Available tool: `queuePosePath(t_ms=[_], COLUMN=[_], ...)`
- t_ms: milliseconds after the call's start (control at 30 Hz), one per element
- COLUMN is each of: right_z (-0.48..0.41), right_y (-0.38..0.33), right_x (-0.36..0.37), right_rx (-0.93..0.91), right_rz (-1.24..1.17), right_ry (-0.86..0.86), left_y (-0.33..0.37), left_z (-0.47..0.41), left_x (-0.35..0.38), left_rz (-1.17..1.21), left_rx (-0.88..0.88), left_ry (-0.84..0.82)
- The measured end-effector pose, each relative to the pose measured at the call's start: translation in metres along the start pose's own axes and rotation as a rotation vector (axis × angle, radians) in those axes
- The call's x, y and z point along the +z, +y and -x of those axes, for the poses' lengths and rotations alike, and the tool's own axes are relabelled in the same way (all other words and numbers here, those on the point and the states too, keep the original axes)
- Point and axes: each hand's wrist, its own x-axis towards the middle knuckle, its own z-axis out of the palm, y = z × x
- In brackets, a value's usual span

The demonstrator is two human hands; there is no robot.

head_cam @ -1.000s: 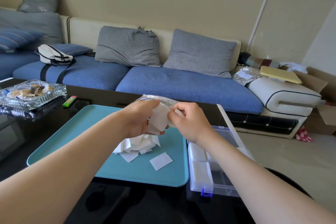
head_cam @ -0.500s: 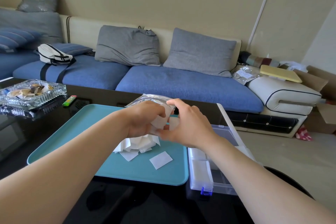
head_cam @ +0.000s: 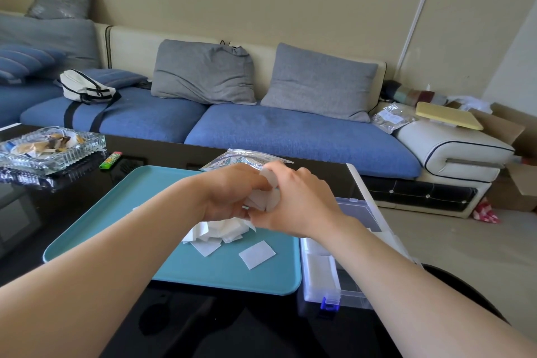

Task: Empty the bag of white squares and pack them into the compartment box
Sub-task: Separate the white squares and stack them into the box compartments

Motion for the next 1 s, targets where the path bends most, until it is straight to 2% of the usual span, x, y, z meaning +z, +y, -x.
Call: queuePosePath(t_ms=[433,700,867,1000], right_z=[0.001,-0.001,0.0,0.001], right_y=[-0.001,0.004,0.009,0.009], right_x=[-0.003,-0.003,-0.006,-0.006], right_rx=[0.012,0.063,0.073,0.067], right_rz=[0.013,-0.034,-0.139,-0.139], right_ry=[-0.011,-0.026,0.049,0.052], left_y=[0.002,0.002,0.004,0.005], left_z=[0.001,0.003,0.003,0.004], left_x=[0.002,0.0,-0.002,-0.001], left_rz=[-0.017,0.118,0.235,0.233], left_rx=[-0.026,-0.025,-0.003,0.015], left_ry=[-0.028,-0.084,-0.071,-0.081])
